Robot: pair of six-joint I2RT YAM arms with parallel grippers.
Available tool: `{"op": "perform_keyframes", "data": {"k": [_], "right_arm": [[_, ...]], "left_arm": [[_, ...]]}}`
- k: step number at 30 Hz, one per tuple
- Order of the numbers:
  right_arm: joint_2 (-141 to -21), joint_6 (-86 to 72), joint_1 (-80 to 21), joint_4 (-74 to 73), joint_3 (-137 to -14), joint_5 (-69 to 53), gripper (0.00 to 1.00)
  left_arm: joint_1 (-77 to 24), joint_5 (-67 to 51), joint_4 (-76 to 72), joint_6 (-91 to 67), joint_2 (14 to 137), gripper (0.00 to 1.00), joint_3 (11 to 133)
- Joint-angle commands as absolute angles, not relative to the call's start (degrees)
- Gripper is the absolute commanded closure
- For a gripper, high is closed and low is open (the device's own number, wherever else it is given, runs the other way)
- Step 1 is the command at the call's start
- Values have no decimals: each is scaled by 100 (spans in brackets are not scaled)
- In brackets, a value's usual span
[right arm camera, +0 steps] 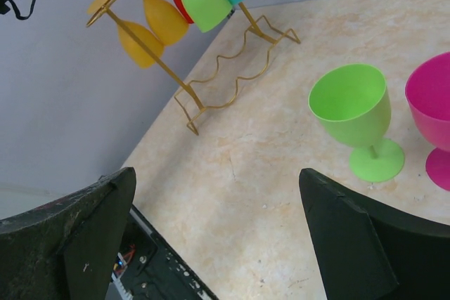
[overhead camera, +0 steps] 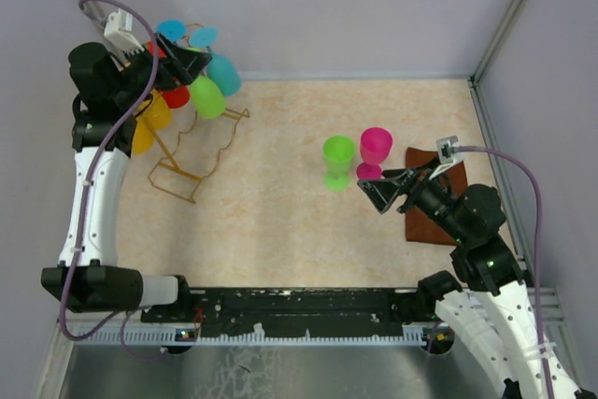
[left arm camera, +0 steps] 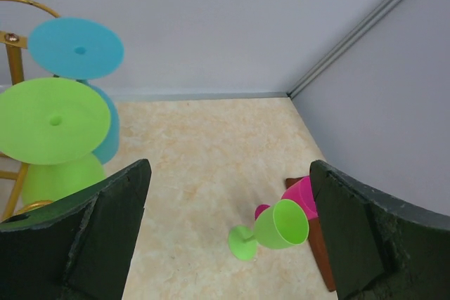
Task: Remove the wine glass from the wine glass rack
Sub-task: Pick up the wine glass from the wine rack.
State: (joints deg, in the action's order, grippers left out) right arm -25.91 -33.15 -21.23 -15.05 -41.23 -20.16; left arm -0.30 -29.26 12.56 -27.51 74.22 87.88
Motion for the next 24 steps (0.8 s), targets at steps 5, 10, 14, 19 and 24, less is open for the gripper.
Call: {"op": "perform_keyframes", "data": {"k": [5, 10, 14, 19, 24], "right_arm": [[-2536, -3206, -2118, -1806, -4506, -1858, 1], [-2457, -3208, -2118, -1821, -4559, -1767, 1], [-2453, -3185, -2118, -1908, -4596, -1755, 1], [-2451, -3142, -2118, -2058, -4610, -1656, 1], [-2423, -3129, -2120, -2104, -4631, -1613, 1]], "left_arm": [[750, -3595, 1977, -2682, 8259, 3, 9882], [891, -3309, 2190, -2388, 8444, 9, 9916], [898, -3134, 2396, -2146, 8586, 12, 10037], [931, -3045, 2320, -2142, 8689, 16, 10068], [977, -3007, 2254, -2257, 8843, 19, 10073]]}}
